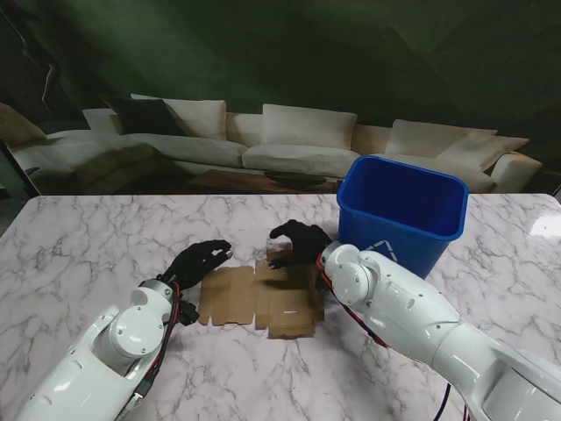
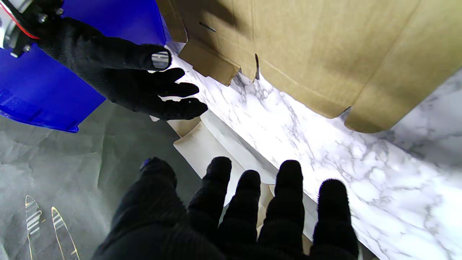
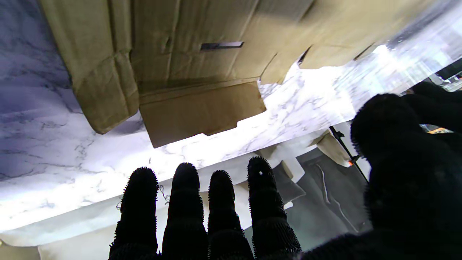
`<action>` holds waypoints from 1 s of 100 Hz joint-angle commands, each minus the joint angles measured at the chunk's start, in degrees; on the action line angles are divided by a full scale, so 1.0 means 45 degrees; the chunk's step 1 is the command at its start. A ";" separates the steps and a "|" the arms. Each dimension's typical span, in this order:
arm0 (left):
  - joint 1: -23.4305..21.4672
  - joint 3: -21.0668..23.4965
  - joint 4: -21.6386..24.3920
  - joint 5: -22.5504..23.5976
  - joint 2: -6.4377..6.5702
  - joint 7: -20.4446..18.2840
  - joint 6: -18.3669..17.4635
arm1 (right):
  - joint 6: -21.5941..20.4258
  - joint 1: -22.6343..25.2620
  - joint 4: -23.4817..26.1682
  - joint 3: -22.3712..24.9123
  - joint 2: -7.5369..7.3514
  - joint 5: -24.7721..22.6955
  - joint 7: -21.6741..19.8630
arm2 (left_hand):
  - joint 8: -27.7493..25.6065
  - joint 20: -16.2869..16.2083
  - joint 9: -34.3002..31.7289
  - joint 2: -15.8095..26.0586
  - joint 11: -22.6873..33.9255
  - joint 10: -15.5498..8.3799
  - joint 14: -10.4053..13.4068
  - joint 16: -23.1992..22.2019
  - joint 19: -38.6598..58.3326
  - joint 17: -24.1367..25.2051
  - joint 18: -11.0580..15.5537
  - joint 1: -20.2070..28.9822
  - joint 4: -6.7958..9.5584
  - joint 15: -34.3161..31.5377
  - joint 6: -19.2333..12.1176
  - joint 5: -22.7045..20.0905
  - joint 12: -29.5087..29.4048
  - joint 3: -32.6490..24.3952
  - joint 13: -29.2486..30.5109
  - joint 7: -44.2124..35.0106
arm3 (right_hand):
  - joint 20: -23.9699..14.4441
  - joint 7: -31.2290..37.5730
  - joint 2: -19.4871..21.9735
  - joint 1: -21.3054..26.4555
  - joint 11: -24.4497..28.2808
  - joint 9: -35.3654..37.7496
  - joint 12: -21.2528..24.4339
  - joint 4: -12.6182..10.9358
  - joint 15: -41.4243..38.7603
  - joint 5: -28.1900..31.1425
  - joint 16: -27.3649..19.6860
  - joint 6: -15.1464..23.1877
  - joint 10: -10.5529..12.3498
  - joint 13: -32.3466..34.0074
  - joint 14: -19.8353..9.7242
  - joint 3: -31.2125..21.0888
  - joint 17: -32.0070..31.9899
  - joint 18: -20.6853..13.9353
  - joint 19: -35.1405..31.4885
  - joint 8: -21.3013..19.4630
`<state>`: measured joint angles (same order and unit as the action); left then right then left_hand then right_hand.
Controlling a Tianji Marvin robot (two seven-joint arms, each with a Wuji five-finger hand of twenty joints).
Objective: Fold the flattened cardboard along its creases and drop it into the bin
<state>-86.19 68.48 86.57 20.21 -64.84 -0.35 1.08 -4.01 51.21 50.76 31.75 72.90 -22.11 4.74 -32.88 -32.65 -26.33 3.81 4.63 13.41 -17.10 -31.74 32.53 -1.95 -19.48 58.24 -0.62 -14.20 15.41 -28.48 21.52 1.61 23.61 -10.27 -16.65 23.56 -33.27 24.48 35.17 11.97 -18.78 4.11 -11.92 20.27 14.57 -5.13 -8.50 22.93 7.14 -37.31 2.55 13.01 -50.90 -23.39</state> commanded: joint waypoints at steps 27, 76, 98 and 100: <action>-0.0013 -0.0095 0.0036 -0.0094 -0.0035 -0.0176 0.0012 | -0.0257 -0.0799 -0.1922 -0.0997 0.0953 0.0034 0.0506 | 0.0133 -0.0268 -0.0117 0.0531 -0.0048 -0.0071 0.0021 0.0100 -0.0316 0.0116 -0.0100 -0.0169 -0.0002 0.0270 -0.0232 -0.0287 -0.0031 0.0082 -0.0101 -0.0084 | -0.3000 0.1623 -0.0991 0.0688 0.2562 0.0422 -0.2496 0.0191 -0.5368 0.0305 0.3017 -0.0194 0.0151 0.1110 -0.0589 -0.1534 0.1783 -0.0322 -0.3383 -0.1658; 0.0036 -0.0165 0.0005 -0.0134 -0.0042 -0.0190 0.0023 | -0.0620 -0.1355 -0.3580 -0.1787 0.1748 0.0227 0.0667 | 0.0135 -0.0268 -0.0066 0.0527 -0.0057 -0.0080 0.0044 0.0099 -0.0324 0.0126 -0.0110 -0.0184 -0.0006 0.0273 -0.0245 -0.0274 -0.0040 0.0091 -0.0116 -0.0083 | -0.5954 0.2165 -0.0087 0.2163 0.4474 0.1964 -0.4015 0.0305 -1.0199 -0.0438 0.5384 -0.0003 0.0596 0.3891 -0.2000 -0.3108 0.4749 -0.0634 -0.6249 -0.1629; 0.0043 -0.0178 -0.0002 -0.0166 -0.0042 -0.0207 0.0023 | -0.0737 -0.1515 -0.4279 -0.2069 0.2153 0.0307 0.0750 | 0.0134 -0.0271 -0.0071 0.0496 -0.0054 -0.0090 0.0050 0.0096 -0.0316 0.0112 -0.0094 -0.0181 -0.0005 0.0264 -0.0244 -0.0276 -0.0040 0.0092 -0.0103 -0.0085 | -0.5506 0.1807 0.0213 0.3606 0.5892 0.3507 -0.4989 0.0854 -1.1391 -0.0820 0.5521 -0.0301 0.1350 0.5858 -0.2481 -0.3322 0.6762 -0.0591 -0.6649 -0.0619; 0.0045 -0.0181 -0.0004 -0.0167 -0.0041 -0.0211 0.0023 | -0.0732 -0.1512 -0.4320 -0.2063 0.2186 0.0338 0.0759 | 0.0134 -0.0270 -0.0070 0.0498 -0.0054 -0.0082 0.0051 0.0096 -0.0318 0.0117 -0.0088 -0.0177 -0.0004 0.0266 -0.0253 -0.0278 -0.0040 0.0088 -0.0105 -0.0087 | -0.5440 0.1863 0.0164 0.3910 0.5948 0.3629 -0.4982 0.1067 -1.1499 -0.0815 0.5524 -0.0249 0.1271 0.6127 -0.2520 -0.3335 0.6997 -0.0541 -0.6685 -0.0529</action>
<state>-86.12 67.88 86.55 19.68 -64.87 -0.41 1.13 -7.37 44.33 31.38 22.41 82.10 -20.81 8.12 -32.88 -32.65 -26.34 3.81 4.63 13.41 -17.10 -31.73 32.53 -1.95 -19.48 58.24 -0.62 -14.19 15.41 -28.48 21.52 1.61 23.61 -10.27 -42.06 32.37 -32.66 38.48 59.04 26.82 -40.21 6.21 -61.56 19.03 38.63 -5.84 -3.59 47.16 -2.40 -50.92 31.50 10.70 -78.74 -27.30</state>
